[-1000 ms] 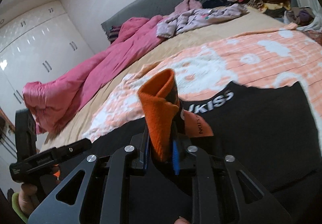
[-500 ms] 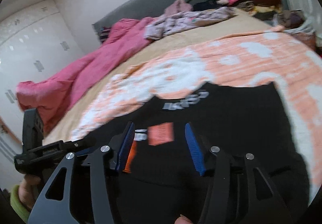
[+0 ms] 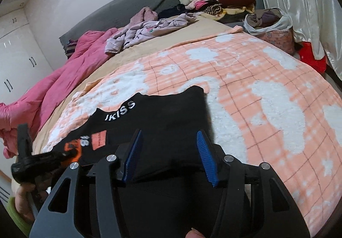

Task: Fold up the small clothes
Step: 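Grasp the folded orange cuff with the left tool, then lay the cuff flat on the shirt body and open the left tool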

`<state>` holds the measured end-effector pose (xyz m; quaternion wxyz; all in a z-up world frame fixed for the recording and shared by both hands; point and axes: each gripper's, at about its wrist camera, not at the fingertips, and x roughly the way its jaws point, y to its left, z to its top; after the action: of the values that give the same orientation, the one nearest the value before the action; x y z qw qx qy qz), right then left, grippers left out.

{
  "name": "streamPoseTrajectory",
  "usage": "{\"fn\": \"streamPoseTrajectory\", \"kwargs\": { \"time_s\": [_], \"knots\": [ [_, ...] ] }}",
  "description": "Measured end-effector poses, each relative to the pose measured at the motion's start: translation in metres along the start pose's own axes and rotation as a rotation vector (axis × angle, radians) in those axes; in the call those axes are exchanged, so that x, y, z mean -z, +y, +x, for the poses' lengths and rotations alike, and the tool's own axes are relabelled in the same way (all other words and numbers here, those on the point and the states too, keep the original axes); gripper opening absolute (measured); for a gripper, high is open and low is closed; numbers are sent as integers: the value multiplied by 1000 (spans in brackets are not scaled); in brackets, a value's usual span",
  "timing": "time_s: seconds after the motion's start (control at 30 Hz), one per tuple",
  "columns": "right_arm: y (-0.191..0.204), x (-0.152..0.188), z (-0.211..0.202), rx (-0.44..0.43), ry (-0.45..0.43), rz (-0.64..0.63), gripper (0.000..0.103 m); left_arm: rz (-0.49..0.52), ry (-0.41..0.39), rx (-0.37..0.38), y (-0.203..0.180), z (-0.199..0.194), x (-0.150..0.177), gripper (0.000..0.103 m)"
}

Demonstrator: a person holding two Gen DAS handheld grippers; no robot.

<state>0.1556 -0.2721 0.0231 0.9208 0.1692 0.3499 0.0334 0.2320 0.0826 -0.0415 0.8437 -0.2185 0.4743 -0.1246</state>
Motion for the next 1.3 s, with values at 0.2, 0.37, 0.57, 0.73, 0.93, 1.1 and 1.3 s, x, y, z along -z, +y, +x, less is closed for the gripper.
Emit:
{"fn": "streamPoseTrajectory", "kwargs": {
  "time_s": [0.2,0.37,0.57,0.73,0.93,1.1,1.3],
  "knots": [
    [13,4,11,6,24,-45,51,113,-93,-95,-11,-34,-3,6],
    [28,12,28,18,81,-85,51,124,-77,-155,-3,-35,-2,11],
    [44,19,40,13,109,-134,52,99,-131,-203,5,-53,1,24],
    [56,21,47,6,124,-180,55,197,-123,-192,-22,-44,8,24],
    [63,23,60,20,161,-210,56,200,24,-245,-12,1,22,27],
    [48,32,85,95,256,-196,57,177,18,-208,1,-1,26,30],
    [41,35,88,84,256,-170,57,157,10,-200,4,-12,31,40]
  ]
}}
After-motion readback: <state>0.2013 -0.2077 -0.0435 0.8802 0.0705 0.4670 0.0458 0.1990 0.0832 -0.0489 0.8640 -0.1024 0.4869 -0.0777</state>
